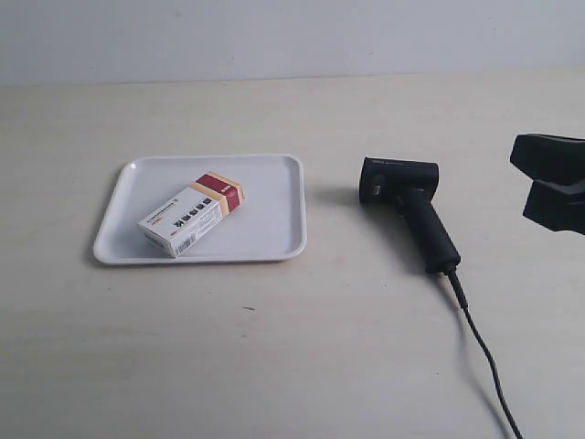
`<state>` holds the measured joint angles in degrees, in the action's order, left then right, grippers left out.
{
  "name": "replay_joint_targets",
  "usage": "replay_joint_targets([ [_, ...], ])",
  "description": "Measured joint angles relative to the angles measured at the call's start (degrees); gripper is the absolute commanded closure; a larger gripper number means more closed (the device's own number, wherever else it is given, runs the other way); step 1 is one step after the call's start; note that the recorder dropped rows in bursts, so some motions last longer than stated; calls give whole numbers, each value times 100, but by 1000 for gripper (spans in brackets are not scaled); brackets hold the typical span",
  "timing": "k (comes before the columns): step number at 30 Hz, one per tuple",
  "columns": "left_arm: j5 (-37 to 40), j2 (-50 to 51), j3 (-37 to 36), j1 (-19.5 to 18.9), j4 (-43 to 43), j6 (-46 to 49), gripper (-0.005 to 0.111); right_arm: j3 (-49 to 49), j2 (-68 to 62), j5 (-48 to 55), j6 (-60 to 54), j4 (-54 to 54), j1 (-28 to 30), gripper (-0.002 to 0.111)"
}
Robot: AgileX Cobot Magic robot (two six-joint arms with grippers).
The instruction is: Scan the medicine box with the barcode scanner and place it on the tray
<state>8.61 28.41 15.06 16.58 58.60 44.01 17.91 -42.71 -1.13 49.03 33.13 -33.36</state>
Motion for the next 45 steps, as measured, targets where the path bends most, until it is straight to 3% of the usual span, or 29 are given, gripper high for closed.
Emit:
replay_joint_targets([
  [7,-252,-2556,-1200,-1541,-37,72,104,0,22,0,0,0,0,108],
  [11,-581,-2794,-1395,-1864,-357,87,104,0,22,113,0,0,0,108],
  [14,-628,-2805,-1474,-1902,-1583,-451,104,0,22,113,0,0,0,108],
  [18,-192,-2805,-1487,-1902,-4503,-2820,104,0,22,113,0,0,0,108],
  [20,63,-2805,-1487,-1902,-5575,-3935,104,0,22,113,0,0,0,108],
  [23,384,-2805,-1487,-1902,-6199,-4575,104,0,22,113,0,0,0,108],
  [31,752,-2805,-1487,-1902,-6470,-4765,104,0,22,113,0,0,0,108],
  [38,774,-2805,-1487,-1902,-5860,-3957,104,0,22,113,0,0,0,108],
  [45,774,-2805,-1487,-1902,-5728,-3910,104,0,22,113,0,0,0,108],
])
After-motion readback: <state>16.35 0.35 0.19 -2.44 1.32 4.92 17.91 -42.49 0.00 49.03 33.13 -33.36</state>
